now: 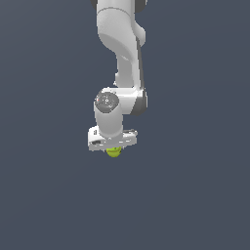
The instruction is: Pick up the object and move it to a goal position.
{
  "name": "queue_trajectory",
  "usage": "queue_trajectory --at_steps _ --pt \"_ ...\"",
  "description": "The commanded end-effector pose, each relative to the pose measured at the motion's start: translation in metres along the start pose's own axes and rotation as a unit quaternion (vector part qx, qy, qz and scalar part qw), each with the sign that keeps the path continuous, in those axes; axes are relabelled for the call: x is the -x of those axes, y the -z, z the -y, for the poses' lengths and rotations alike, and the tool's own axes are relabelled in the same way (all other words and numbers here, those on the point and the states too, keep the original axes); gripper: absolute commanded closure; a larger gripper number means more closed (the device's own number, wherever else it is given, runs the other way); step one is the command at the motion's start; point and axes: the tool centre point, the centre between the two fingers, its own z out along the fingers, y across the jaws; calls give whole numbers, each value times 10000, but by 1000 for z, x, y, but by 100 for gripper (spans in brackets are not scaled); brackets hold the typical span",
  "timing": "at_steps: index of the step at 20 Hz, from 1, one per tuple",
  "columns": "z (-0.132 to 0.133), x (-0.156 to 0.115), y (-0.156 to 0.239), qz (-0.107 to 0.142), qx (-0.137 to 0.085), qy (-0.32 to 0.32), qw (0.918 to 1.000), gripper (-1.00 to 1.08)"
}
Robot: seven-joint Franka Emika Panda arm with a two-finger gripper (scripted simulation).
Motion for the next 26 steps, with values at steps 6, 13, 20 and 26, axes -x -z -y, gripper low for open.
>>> queue_trajectory --at_steps 6,13,20,26 --pt "30 31 48 -13 5 3 10000 108" --pt "60 61 96 -14 10 4 10000 108" --pt "83 84 133 -14 10 4 10000 108" --pt "94 94 151 -15 8 4 10000 108"
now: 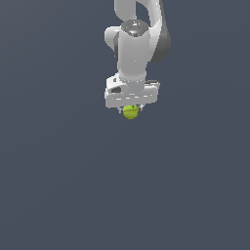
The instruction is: Pick up the object and move it to a goal position.
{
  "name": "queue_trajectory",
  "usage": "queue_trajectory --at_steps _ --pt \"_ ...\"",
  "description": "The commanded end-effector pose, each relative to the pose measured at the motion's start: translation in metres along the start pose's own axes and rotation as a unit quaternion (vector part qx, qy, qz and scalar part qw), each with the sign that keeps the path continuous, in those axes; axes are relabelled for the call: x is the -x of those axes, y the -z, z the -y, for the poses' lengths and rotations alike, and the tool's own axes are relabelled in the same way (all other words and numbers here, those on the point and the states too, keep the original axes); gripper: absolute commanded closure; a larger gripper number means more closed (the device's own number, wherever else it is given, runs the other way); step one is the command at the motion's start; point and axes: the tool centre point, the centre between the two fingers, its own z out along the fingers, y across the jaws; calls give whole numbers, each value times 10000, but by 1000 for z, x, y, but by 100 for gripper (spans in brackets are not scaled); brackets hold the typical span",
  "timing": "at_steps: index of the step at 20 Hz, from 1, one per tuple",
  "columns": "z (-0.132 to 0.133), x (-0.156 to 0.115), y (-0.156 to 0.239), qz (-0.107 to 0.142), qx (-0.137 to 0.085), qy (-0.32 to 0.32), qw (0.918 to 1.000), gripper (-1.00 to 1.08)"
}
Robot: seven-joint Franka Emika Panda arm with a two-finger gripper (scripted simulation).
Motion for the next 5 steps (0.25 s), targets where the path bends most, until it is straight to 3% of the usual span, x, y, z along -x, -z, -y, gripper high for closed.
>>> queue_trajectory --at_steps 1,5 --pt "3 3 7 -5 0 -3 10000 108" --pt "5 5 10 -6 -2 -3 10000 108"
